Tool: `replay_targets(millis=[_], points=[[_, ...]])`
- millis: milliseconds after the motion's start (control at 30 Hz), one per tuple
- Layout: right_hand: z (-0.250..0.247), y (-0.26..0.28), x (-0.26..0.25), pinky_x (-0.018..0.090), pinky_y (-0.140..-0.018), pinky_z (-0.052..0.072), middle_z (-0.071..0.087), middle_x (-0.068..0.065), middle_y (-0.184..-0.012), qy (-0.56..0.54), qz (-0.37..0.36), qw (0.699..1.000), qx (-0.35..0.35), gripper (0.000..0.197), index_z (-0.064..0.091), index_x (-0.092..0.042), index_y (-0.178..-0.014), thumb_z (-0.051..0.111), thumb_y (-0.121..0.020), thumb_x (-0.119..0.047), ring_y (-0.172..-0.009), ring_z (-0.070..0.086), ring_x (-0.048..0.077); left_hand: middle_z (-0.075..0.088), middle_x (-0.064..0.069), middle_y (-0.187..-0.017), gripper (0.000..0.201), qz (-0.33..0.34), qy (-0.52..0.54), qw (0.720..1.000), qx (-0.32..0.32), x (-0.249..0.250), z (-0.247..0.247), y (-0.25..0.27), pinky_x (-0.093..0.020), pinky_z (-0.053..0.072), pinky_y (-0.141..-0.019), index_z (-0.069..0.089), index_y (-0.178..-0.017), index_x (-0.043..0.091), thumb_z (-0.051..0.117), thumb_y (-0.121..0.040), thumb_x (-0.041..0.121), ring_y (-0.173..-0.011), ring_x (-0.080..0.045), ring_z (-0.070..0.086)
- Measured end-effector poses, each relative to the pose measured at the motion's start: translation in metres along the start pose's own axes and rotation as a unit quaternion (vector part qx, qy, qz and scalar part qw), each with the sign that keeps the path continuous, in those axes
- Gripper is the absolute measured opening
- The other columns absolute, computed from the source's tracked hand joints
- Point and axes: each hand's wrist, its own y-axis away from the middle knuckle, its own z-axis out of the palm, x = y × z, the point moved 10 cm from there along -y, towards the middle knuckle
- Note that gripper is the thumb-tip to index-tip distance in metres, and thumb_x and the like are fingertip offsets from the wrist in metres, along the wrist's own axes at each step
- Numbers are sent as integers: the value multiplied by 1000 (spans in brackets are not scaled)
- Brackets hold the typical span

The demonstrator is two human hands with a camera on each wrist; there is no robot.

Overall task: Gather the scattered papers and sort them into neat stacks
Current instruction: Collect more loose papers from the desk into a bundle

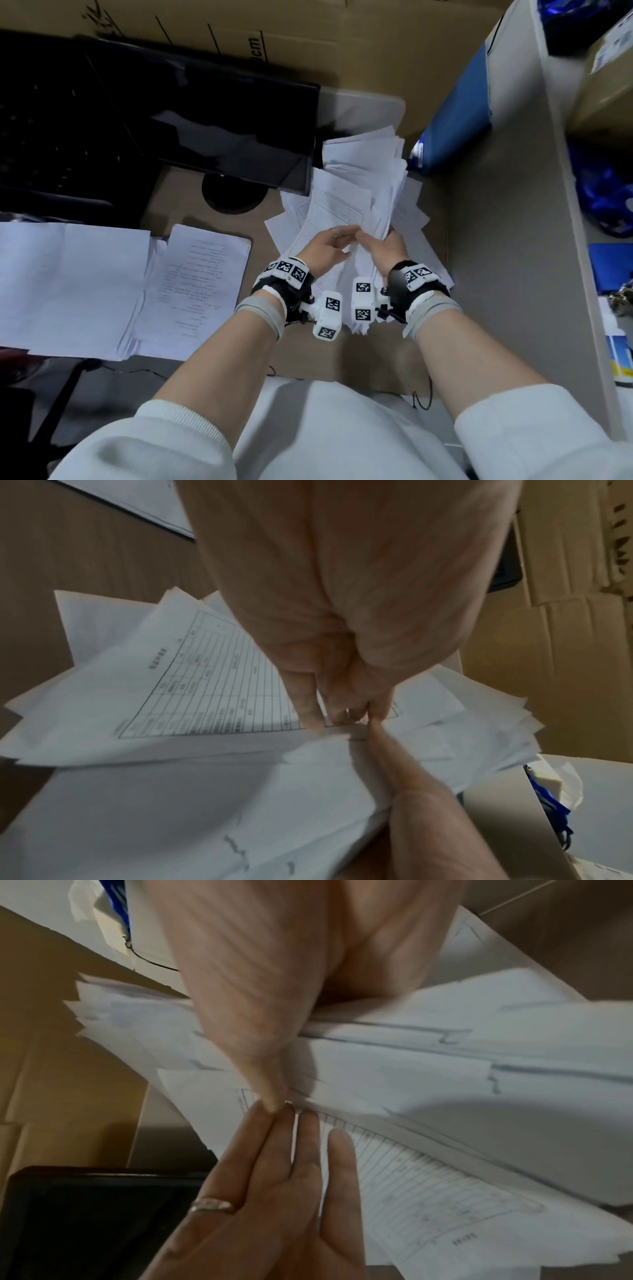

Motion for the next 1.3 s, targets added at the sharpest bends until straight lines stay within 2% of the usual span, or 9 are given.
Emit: replay_targets(millis=[100, 233, 367, 567, 800, 967, 1133, 1233, 1300], points=[[-16, -3, 12, 28, -84, 47, 69, 4, -105, -5, 19, 999, 43, 17, 65, -10, -110, 64, -94, -16, -99, 65, 25, 46, -18, -152, 65, -6, 12, 1000, 3, -4, -4, -2, -21, 49, -101, 39, -148, -3, 40, -88, -30, -143, -26, 43], [-28, -10, 18, 29, -90, 42, 63, 5, -114, -31, 40, 998, 47, 31, 57, -5, -124, 60, -97, -20, -105, 59, 22, 39, -7, -157, 79, -7, -97, 977, 188, -5, -62, 0, -42, 36, -118, 33, -154, 13, 71, -86, 2, -144, -22, 39], [-42, -18, 14, 32, -90, 45, 66, 5, -114, -34, 42, 998, 38, 38, 60, -8, -123, 63, -94, -33, -103, 60, 23, 55, -6, -143, 108, -72, -80, 957, 269, -30, -100, -4, -51, 43, -111, 37, -146, 15, 87, -53, 38, -131, -25, 54], [-56, -28, 22, 43, -99, 49, 75, 5, -100, -87, 71, 993, 30, 50, 71, -9, -101, 89, -63, -37, -102, 67, 27, 75, 6, -113, 47, -74, -46, 984, 157, -28, -72, -20, -39, 51, -97, 68, -114, 24, 89, -73, 27, -110, -18, 67], [-80, -29, 22, 28, -76, 44, 67, 3, -88, -97, 103, 988, 66, 33, 68, 9, -107, 62, -82, -12, -85, 59, 18, 74, 5, -82, 19, -97, -31, 991, 92, -30, -46, -35, -38, 46, -97, 76, -91, 16, 87, -77, 25, -87, -14, 69], [-91, -31, 39, 26, -74, 46, 65, 4, -92, -107, 143, 981, 73, 17, 68, -2, -101, 61, -92, -14, -91, 60, 22, 72, 8, -121, 87, -103, -24, 993, 56, -42, -29, -47, -41, 45, -107, 60, -132, 22, 96, -58, 50, -110, -13, 66], [-97, -35, 65, 32, -77, 54, 73, 9, -93, -122, 172, 975, 69, 27, 70, -5, -110, 59, -97, -25, -87, 68, 26, 56, 2, -132, 78, -118, -32, 990, 72, -49, -14, -57, -37, 35, -113, 39, -146, 10, 82, -83, 28, -127, -20, 53], [-105, -38, 75, 29, -82, 43, 64, 1, -83, -113, 210, 968, 80, 16, 65, -13, -103, 54, -99, -24, -95, 59, 21, 65, -2, -126, 53, -159, -32, 985, 53, -60, -3, -64, -47, 29, -120, 59, -122, 11, 85, -79, 29, -129, -22, 55], [-110, -42, 78, 26, -84, 36, 58, 0, -93, -55, 210, 973, 75, 22, 63, -15, -109, 42, -104, -22, -100, 48, 16, 54, -11, -146, 92, -192, -10, 980, 58, -74, -1, -68, -55, 25, -121, 45, -143, 2, 89, -72, 41, -142, -30, 42]])
